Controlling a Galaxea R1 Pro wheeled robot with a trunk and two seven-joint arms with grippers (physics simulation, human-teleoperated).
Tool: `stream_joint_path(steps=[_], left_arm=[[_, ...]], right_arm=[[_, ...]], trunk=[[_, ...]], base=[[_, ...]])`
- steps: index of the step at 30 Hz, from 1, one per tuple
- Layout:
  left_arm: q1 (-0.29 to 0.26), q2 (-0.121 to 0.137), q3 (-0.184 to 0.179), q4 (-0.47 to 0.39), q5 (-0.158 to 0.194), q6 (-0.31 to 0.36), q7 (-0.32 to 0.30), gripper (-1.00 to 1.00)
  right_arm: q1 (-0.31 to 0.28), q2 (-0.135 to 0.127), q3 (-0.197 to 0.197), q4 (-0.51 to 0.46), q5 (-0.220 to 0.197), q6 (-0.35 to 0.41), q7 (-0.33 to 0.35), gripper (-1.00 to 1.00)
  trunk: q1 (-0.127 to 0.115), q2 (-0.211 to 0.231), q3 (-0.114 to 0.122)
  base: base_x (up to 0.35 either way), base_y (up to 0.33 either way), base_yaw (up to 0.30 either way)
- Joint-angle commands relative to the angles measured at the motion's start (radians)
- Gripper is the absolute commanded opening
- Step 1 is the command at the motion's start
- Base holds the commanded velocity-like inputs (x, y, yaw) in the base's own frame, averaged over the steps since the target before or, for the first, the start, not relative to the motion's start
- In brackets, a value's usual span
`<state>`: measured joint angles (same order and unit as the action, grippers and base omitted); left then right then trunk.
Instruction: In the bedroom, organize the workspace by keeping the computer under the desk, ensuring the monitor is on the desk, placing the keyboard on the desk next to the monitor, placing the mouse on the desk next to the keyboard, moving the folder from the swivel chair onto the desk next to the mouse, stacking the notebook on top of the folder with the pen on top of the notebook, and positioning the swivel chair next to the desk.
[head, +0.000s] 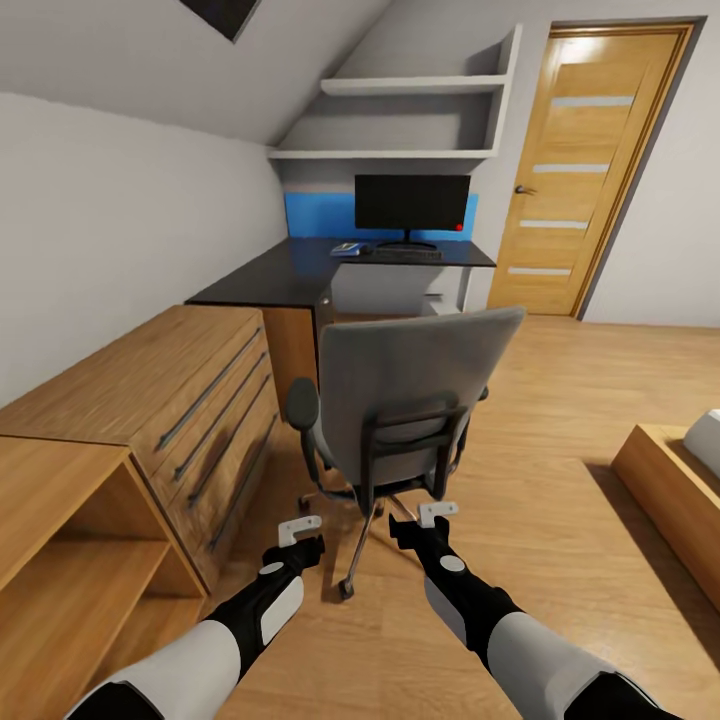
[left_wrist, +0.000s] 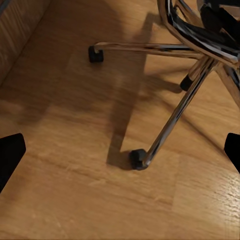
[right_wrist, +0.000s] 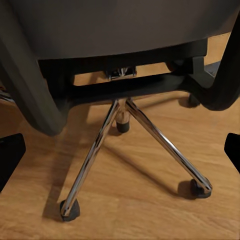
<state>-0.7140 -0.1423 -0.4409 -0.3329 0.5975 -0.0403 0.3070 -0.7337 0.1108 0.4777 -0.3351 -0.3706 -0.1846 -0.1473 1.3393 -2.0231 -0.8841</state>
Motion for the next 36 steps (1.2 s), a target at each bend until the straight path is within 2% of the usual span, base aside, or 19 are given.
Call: stream_joint_path(steps=[1,6,13,26,36], left_arm=[[-0.001,0.001,-0.009,0.0,0.01,-0.004,0.006,1.0],[-0.001,0.001,-0.009,0.0,0.01,-0.004,0.006,1.0],[-0.001,0.0,-0.009,0.0,0.01,-0.004,0.004,1.0],[-0.001,0.0,-0.011,0.001,0.009,-0.004,0.003,1.0],[-0.001,0.0,-0.012,0.003,0.009,-0.005,0.002,1.0]], right_arm=[[-0.001,0.0,0.009,0.001,-0.008,-0.004,-0.006,1.0],[-0.001,0.0,0.009,0.001,-0.008,-0.004,-0.007,1.0],[-0.001,0.0,0.009,0.001,-0.009,-0.004,-0.009,1.0],[-0.001,0.001,0.009,0.001,-0.01,-0.004,-0.009,1.0],[-0.001,0.0,0.009,0.001,-0.01,-0.004,-0.009,1.0]], trunk=[[0.004,-0.008,-0.004],[0.023,-0.043,-0.02],[0.023,-0.043,-0.02],[0.023,-0.043,-0.02],[0.023,-0.043,-0.02]], base=[[0.0,0.0,0.0],[0.0,0.0,0.009],[0.0,0.0,0.108],[0.005,0.0,0.229],[0.218,0.0,0.067]])
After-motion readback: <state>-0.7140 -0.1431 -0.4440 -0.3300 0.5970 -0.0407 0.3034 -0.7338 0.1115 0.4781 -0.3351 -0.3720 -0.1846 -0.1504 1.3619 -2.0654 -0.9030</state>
